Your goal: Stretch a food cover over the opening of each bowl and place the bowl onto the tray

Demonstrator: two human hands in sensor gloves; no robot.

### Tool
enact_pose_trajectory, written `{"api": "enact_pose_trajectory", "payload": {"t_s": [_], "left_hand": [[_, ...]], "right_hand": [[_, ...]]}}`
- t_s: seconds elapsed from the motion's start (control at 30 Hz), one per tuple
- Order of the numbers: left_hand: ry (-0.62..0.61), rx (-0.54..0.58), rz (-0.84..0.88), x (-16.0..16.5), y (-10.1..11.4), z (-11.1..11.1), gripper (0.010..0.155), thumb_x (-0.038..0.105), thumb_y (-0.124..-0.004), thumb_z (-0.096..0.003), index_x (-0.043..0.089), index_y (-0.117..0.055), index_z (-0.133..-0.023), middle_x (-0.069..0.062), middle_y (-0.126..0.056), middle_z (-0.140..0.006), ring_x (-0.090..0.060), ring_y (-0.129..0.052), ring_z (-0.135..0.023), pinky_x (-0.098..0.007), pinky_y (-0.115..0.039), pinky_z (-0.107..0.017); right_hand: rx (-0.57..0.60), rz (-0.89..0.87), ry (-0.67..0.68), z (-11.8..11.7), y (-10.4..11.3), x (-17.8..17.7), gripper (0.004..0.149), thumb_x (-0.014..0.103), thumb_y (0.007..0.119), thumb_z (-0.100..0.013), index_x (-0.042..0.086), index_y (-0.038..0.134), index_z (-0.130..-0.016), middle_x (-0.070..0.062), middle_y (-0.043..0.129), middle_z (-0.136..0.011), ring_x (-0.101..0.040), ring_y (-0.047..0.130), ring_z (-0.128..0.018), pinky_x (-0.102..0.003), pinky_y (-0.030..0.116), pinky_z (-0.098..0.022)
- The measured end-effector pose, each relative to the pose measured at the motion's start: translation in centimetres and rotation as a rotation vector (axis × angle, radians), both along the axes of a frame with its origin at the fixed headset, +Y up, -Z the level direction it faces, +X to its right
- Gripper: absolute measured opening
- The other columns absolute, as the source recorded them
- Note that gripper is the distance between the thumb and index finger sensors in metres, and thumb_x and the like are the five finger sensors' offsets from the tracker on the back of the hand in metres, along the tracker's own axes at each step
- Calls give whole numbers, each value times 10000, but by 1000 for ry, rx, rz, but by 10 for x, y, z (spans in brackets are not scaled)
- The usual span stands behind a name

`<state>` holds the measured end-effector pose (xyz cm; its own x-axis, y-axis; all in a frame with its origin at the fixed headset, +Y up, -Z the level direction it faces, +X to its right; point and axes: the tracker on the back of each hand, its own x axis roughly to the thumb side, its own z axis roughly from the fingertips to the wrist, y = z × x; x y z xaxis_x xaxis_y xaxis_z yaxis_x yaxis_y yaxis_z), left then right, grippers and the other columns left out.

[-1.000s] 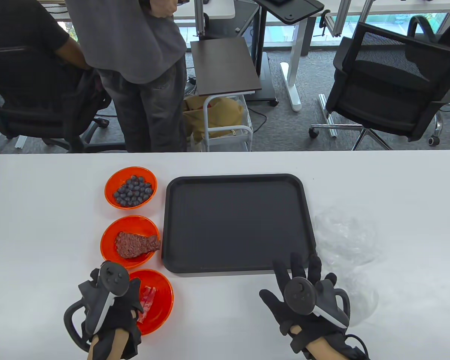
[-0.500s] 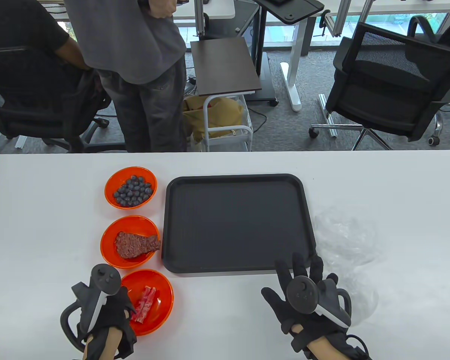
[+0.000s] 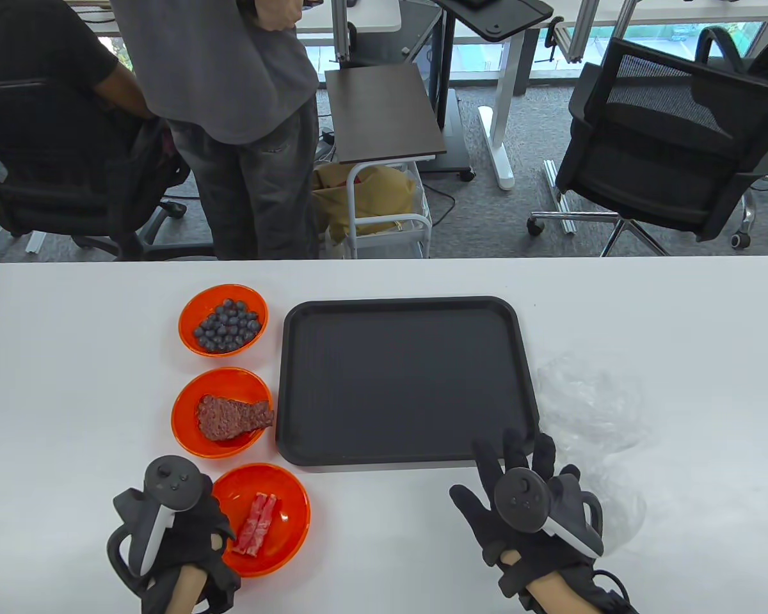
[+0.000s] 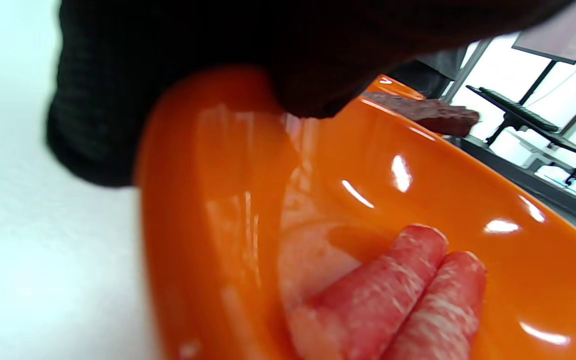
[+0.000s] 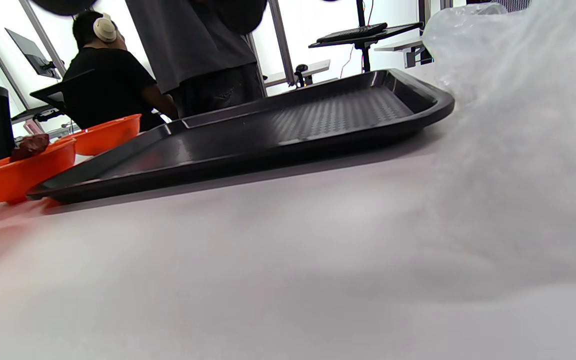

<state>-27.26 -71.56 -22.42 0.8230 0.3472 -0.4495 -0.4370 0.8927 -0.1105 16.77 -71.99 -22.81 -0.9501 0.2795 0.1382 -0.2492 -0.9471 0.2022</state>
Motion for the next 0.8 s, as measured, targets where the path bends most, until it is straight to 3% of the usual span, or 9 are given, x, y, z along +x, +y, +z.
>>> {"api": "enact_pose_trajectory", "payload": {"t_s": [0.27, 0.47, 0.8], "left_hand": [[-176, 40, 58, 83, 15, -12, 500, 268, -914, -471, 127, -891, -950, -152, -1037, -761, -362, -1143, -443, -332, -1070, -224], [-243, 33, 65, 141, 3, -30, 499, 275, -910, -472, 136, -887, -951, -145, -1029, -767, -357, -1139, -450, -328, -1067, -230], [-277, 18, 102, 178, -13, -45, 497, 281, -906, -476, 140, -883, -952, -139, -1024, -774, -354, -1134, -464, -328, -1066, -240]], "right_hand": [[39, 16, -27, -2, 3, 6, 883, 746, 474, -533, 222, 271, -1213, -224, 108, -1197, -623, 3, -974, -833, 144, -508], [27, 23, -21, -2, 2, 7, 891, 760, 475, -529, 228, 264, -1212, -222, 100, -1197, -615, -13, -974, -830, 134, -511], [25, 12, -23, -3, 3, 9, 894, 763, 478, -528, 231, 261, -1213, -219, 96, -1197, -608, -14, -976, -828, 131, -511]]}}
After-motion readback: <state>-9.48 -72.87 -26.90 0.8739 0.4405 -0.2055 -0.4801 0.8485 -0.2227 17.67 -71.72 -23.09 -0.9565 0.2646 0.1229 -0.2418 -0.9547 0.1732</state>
